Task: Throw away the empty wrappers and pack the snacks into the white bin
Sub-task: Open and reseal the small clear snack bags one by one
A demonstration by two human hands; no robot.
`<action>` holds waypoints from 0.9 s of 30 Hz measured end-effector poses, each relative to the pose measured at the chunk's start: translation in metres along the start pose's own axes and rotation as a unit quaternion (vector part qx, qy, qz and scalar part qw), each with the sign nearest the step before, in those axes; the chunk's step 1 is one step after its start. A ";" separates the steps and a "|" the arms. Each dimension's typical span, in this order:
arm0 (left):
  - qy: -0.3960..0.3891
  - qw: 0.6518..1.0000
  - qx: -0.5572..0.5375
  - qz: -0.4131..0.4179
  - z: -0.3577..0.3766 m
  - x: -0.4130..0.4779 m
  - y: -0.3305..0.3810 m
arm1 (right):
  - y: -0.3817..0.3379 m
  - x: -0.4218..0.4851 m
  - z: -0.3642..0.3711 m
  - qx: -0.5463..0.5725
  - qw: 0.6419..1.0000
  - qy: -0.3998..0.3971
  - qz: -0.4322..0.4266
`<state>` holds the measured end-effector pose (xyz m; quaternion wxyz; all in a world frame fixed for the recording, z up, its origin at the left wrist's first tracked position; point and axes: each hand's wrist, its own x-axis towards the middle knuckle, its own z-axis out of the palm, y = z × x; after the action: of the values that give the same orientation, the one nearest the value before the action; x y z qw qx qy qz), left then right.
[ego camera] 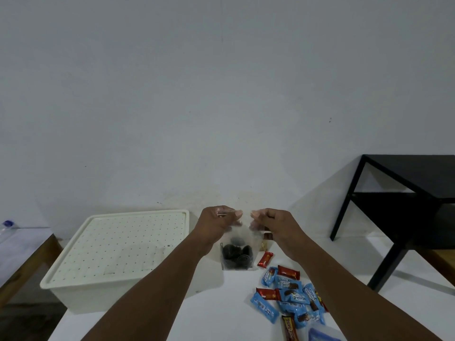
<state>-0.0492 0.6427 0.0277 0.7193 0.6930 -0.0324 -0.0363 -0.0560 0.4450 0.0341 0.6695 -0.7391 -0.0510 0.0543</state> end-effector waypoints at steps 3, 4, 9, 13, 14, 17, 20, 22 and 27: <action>0.012 1.000 0.000 0.013 0.000 -0.001 0.001 | 0.002 0.000 0.001 -0.015 0.999 0.029 -0.003; 0.013 1.000 -0.004 0.012 0.000 -0.002 0.001 | 0.001 -0.001 0.002 -0.016 0.999 0.038 -0.010; 0.013 0.997 -0.068 -0.033 -0.009 -0.005 -0.003 | -0.008 -0.003 0.002 -0.006 0.999 0.027 -0.030; -0.005 0.997 -0.078 -0.024 -0.014 -0.008 -0.004 | -0.008 -0.002 -0.001 0.011 1.000 0.015 -0.003; -0.009 0.997 -0.071 -0.019 -0.013 -0.008 -0.004 | -0.007 -0.002 0.000 0.015 1.000 0.011 0.004; -0.014 0.998 -0.059 -0.008 -0.011 -0.007 -0.001 | -0.005 -0.002 0.006 0.012 1.000 0.005 0.006; -0.008 0.998 -0.058 -0.013 -0.011 -0.007 -0.001 | -0.010 -0.002 0.009 0.004 1.000 0.008 -0.019; 0.000 0.997 -0.073 -0.026 -0.013 -0.006 -0.003 | -0.016 -0.003 0.009 0.005 1.000 -0.001 -0.029; 0.005 0.992 -0.119 -0.049 -0.018 -0.007 -0.002 | -0.019 -0.002 0.007 0.035 0.999 -0.011 -0.021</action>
<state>-0.0545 0.6609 0.0248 0.7942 0.6033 0.0099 -0.0715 -0.0590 0.4533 0.0518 0.6951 -0.7135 -0.0720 0.0506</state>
